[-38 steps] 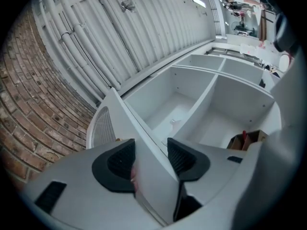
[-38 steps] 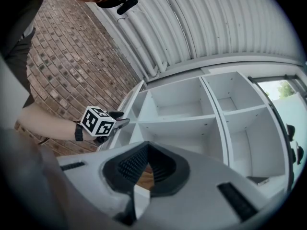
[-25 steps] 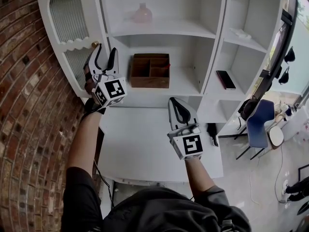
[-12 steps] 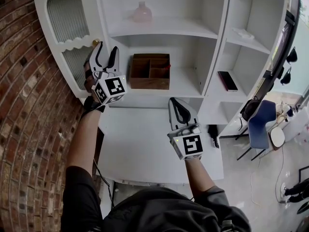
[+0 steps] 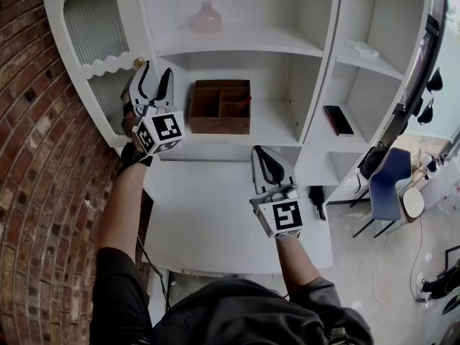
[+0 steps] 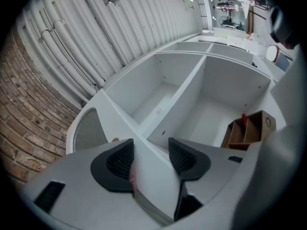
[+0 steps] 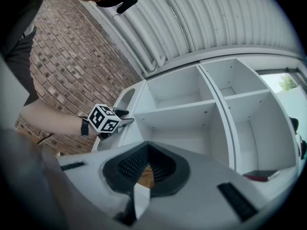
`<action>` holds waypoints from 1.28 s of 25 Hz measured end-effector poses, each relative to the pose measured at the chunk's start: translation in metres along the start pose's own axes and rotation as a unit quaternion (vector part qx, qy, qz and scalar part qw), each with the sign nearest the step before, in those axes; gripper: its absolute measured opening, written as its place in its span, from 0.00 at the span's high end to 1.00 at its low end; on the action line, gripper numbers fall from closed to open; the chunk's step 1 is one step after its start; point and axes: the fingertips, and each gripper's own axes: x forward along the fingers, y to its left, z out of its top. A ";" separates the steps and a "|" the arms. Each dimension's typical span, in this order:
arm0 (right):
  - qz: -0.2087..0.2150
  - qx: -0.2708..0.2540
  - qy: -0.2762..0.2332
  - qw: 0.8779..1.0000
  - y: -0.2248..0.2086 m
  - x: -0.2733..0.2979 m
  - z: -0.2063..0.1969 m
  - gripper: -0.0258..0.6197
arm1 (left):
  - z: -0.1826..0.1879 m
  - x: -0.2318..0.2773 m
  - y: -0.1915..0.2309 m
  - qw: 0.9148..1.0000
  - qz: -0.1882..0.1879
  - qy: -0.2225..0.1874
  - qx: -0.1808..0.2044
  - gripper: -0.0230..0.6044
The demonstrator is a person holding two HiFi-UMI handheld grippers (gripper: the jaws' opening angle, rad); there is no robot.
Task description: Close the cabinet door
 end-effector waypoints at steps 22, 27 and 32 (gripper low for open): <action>0.001 0.008 0.000 1.000 -0.003 0.003 -0.005 0.96 | 0.000 0.000 -0.001 0.999 -0.021 0.000 -0.031 0.62; 0.004 0.008 -0.005 1.000 0.001 0.003 0.001 0.96 | 0.001 -0.004 -0.003 0.998 -0.037 0.002 -0.042 0.62; 0.010 0.004 -0.008 1.000 0.005 0.005 0.007 0.96 | 0.006 -0.015 -0.003 0.998 -0.049 -0.005 -0.046 0.63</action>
